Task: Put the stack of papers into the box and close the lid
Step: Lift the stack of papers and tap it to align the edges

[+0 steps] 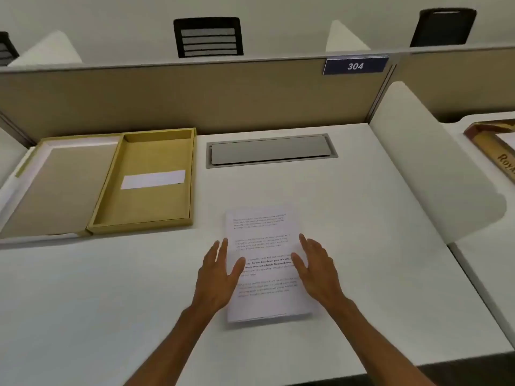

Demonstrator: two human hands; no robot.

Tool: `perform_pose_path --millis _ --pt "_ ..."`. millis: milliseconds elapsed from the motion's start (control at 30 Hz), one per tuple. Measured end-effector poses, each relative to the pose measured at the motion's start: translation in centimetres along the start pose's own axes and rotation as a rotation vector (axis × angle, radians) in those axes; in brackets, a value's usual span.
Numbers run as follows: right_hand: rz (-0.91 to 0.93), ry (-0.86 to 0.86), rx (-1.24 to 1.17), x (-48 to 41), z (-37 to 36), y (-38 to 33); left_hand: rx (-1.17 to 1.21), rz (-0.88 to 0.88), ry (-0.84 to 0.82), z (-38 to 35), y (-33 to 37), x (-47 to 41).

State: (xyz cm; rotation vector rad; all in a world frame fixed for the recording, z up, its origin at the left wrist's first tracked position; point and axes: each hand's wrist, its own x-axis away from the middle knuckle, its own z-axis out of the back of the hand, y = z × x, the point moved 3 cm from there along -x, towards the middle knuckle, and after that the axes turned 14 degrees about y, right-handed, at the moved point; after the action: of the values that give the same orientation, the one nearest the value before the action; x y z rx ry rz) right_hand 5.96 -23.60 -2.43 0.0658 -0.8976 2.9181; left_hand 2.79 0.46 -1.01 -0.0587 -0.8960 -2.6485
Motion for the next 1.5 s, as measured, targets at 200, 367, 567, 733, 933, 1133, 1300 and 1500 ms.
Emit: perform_pose_path --millis 200,367,567,733,933,1133,1300,1500 --pt "-0.164 -0.031 -0.023 -0.7 -1.1 0.5 0.048 0.292 -0.024 -2.4 -1.1 -0.3" --pt "-0.562 -0.013 -0.246 -3.2 -0.3 -0.5 0.376 0.637 0.030 -2.3 -0.6 -1.7" --pt "-0.781 -0.064 -0.488 -5.4 -0.9 0.6 0.701 0.922 -0.073 -1.8 -0.9 -3.6" --pt "-0.840 -0.171 -0.576 -6.0 -1.3 1.0 0.664 0.907 -0.119 -1.3 -1.2 -4.1" --pt "-0.806 -0.183 -0.531 -6.1 -1.7 1.0 0.614 0.836 -0.091 -1.6 -0.6 -4.6" --pt "-0.766 -0.209 -0.584 -6.3 -1.9 1.4 0.609 0.821 -0.103 -1.3 -0.6 -5.1" --pt "-0.764 -0.189 -0.623 -6.3 -1.8 1.9 0.615 0.829 -0.097 -1.1 -0.6 -5.6" --pt "-0.696 -0.195 -0.604 -6.9 -1.8 2.3 0.586 0.782 -0.116 -1.0 -1.2 -6.1"
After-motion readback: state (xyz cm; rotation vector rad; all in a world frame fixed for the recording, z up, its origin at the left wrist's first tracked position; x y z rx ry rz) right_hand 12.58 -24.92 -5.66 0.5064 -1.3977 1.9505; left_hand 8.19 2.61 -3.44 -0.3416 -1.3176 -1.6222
